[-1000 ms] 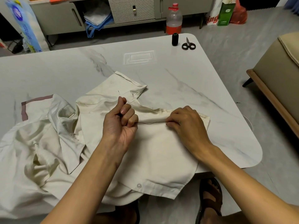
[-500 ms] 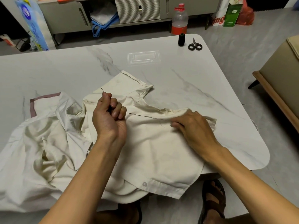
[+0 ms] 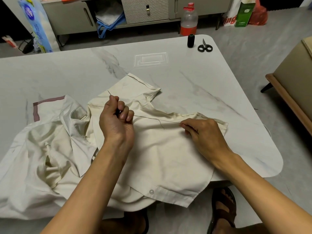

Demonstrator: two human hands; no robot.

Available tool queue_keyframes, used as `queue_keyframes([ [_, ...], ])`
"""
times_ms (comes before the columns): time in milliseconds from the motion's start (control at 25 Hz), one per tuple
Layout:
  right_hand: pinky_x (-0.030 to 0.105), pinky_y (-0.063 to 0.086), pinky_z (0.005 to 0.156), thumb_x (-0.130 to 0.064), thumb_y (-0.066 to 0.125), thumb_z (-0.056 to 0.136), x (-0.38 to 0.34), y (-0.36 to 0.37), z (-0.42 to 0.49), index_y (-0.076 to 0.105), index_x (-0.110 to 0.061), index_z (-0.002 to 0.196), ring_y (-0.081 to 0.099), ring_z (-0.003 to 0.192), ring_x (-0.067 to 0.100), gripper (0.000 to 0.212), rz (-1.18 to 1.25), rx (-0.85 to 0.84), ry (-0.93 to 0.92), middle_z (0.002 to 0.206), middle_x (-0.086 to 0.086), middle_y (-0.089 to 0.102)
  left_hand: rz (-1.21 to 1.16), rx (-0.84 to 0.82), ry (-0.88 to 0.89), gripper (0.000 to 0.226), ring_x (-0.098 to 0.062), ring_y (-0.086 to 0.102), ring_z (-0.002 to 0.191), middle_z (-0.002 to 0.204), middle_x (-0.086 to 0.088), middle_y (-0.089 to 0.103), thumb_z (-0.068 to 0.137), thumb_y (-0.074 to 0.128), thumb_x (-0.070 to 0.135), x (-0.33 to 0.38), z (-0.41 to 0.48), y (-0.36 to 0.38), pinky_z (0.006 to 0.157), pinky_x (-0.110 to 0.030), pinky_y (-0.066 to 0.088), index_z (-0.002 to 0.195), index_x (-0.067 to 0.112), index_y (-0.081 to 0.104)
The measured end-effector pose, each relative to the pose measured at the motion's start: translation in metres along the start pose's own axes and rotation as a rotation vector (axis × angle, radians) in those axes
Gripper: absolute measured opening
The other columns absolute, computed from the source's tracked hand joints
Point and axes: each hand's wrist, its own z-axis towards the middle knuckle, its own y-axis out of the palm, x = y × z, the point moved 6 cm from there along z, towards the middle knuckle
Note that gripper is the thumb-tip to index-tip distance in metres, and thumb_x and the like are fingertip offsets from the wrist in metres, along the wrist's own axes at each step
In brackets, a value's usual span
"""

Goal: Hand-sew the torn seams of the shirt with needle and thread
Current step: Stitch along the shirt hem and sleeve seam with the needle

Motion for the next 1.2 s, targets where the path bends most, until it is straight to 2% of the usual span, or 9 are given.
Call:
queue_keyframes([
  [120, 0.03, 0.045, 0.06, -0.007, 0.064, 0.092, 0.008, 0.002, -0.001, 0.075, -0.016, 0.085, 0.055, 0.057, 0.009, 0.015, -0.007, -0.021, 0.06, 0.06, -0.013, 0.056, -0.017, 0.014, 0.04, 0.024, -0.007, 0.03, 0.043, 0.057, 0.006, 0.041, 0.104, 0.049, 0.018, 0.007, 0.002, -0.001, 0.043, -0.018, 0.029, 0.08, 0.015, 0.047],
  [320, 0.036, 0.05, 0.062, -0.002, 0.063, 0.089, 0.013, 0.006, -0.001, 0.077, -0.015, 0.089, 0.062, 0.063, 0.017, 0.019, -0.072, -0.054, 0.081, 0.067, -0.005, 0.069, -0.011, 0.027, 0.08, 0.024, -0.007, 0.029, 0.044, 0.056, 0.006, 0.041, 0.105, 0.049, 0.019, 0.014, 0.003, -0.003, 0.044, -0.019, 0.028, 0.081, 0.015, 0.048],
  [600, 0.039, 0.049, 0.064, -0.01, 0.062, 0.092, 0.011, 0.004, -0.002, 0.077, -0.017, 0.09, 0.063, 0.069, 0.021, 0.017, -0.141, -0.093, 0.081, 0.074, 0.001, 0.072, 0.091, -0.015, 0.132, 0.021, -0.006, 0.024, 0.043, 0.057, 0.007, 0.039, 0.105, 0.047, 0.02, 0.019, -0.002, 0.004, 0.044, -0.019, 0.021, 0.085, 0.016, 0.049],
  [720, 0.036, 0.045, 0.077, -0.013, 0.063, 0.09, 0.007, -0.003, -0.005, 0.075, -0.018, 0.096, 0.058, 0.086, 0.02, 0.015, -0.243, -0.134, 0.049, 0.087, 0.001, 0.07, 0.155, -0.071, 0.079, 0.021, -0.005, 0.021, 0.044, 0.056, 0.008, 0.038, 0.105, 0.048, 0.02, 0.01, -0.01, 0.015, 0.043, -0.018, 0.017, 0.085, 0.017, 0.051],
  [800, 0.028, 0.035, 0.092, -0.011, 0.061, 0.079, 0.0, -0.009, -0.006, 0.071, -0.019, 0.113, 0.052, 0.106, 0.018, 0.036, -0.246, -0.155, 0.016, 0.109, -0.003, 0.067, 0.213, -0.149, -0.013, 0.018, -0.005, 0.021, 0.044, 0.056, 0.007, 0.039, 0.103, 0.049, 0.02, -0.005, -0.021, 0.028, 0.043, -0.018, 0.016, 0.086, 0.017, 0.053],
  [840, 0.025, 0.03, 0.097, -0.013, 0.056, 0.074, -0.002, -0.016, -0.007, 0.069, -0.02, 0.119, 0.048, 0.113, 0.014, 0.047, -0.155, -0.135, 0.045, 0.117, -0.006, 0.064, 0.237, -0.196, -0.072, 0.016, -0.005, 0.02, 0.045, 0.055, 0.007, 0.04, 0.102, 0.051, 0.02, -0.015, -0.028, 0.035, 0.043, -0.018, 0.015, 0.087, 0.017, 0.054],
  [920, 0.02, 0.032, 0.1, -0.014, 0.048, 0.073, -0.004, -0.033, -0.007, 0.069, -0.021, 0.12, 0.048, 0.118, 0.005, 0.052, 0.158, -0.037, 0.168, 0.121, -0.013, 0.063, 0.283, -0.284, -0.184, 0.012, -0.007, 0.015, 0.047, 0.055, 0.007, 0.041, 0.099, 0.053, 0.022, -0.033, -0.042, 0.048, 0.043, -0.018, 0.013, 0.088, 0.017, 0.055],
  [1040, 0.013, 0.041, 0.092, -0.012, 0.056, 0.087, -0.009, -0.047, -0.008, 0.074, -0.018, 0.109, 0.058, 0.113, 0.003, 0.029, 0.648, 0.026, 0.328, 0.111, -0.009, 0.071, 0.354, -0.353, -0.291, 0.014, -0.011, 0.011, 0.052, 0.056, 0.006, 0.044, 0.101, 0.053, 0.022, -0.056, -0.059, 0.059, 0.045, -0.02, 0.012, 0.088, 0.018, 0.053],
  [1200, 0.02, 0.049, 0.087, -0.02, 0.067, 0.088, -0.008, -0.045, -0.014, 0.077, -0.015, 0.101, 0.065, 0.091, 0.004, 0.017, 0.877, 0.023, 0.49, 0.095, -0.005, 0.075, 0.399, -0.405, -0.389, 0.02, -0.004, 0.02, 0.043, 0.056, 0.003, 0.047, 0.097, 0.057, 0.021, -0.083, -0.071, 0.066, 0.046, -0.021, 0.012, 0.082, 0.016, 0.046],
])
